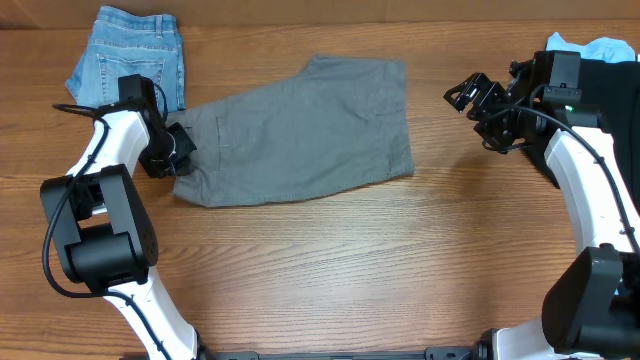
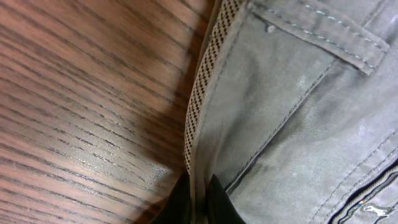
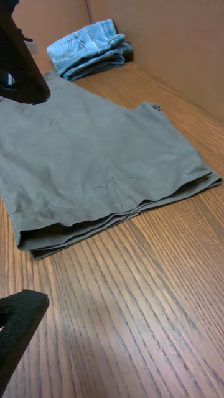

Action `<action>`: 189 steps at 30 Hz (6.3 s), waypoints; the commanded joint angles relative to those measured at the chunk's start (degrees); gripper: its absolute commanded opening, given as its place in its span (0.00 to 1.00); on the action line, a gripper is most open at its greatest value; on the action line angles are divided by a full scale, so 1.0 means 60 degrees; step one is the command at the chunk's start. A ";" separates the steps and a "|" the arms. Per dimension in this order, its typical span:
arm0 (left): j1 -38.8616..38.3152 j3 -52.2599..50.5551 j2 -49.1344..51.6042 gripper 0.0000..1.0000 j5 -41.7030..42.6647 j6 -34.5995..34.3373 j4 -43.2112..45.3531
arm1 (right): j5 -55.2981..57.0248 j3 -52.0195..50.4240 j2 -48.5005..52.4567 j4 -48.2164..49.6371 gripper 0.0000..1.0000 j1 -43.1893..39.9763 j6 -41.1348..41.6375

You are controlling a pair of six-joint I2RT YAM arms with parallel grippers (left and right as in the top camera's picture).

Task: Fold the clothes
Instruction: 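Pull the shorts up-left with the left gripper to straighten them, then grasp the right side of the shorts with the right gripper, then lift the left side with the left gripper and fold it rightward over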

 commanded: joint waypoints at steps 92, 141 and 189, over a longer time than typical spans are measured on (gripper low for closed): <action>0.0051 0.0324 0.0401 1.00 0.0798 0.1836 -0.0900 | 0.4546 0.0127 0.3807 -0.2725 0.04 0.3617 0.1268; -0.0688 0.0401 0.1177 0.04 0.1472 0.3555 0.0295 | 0.2648 0.0816 0.3071 -0.1497 1.00 0.3133 0.0044; -0.6951 0.8266 0.0889 0.04 0.0226 0.1118 -0.5122 | 0.0484 0.0484 0.3883 -0.0801 1.00 0.2299 -0.1239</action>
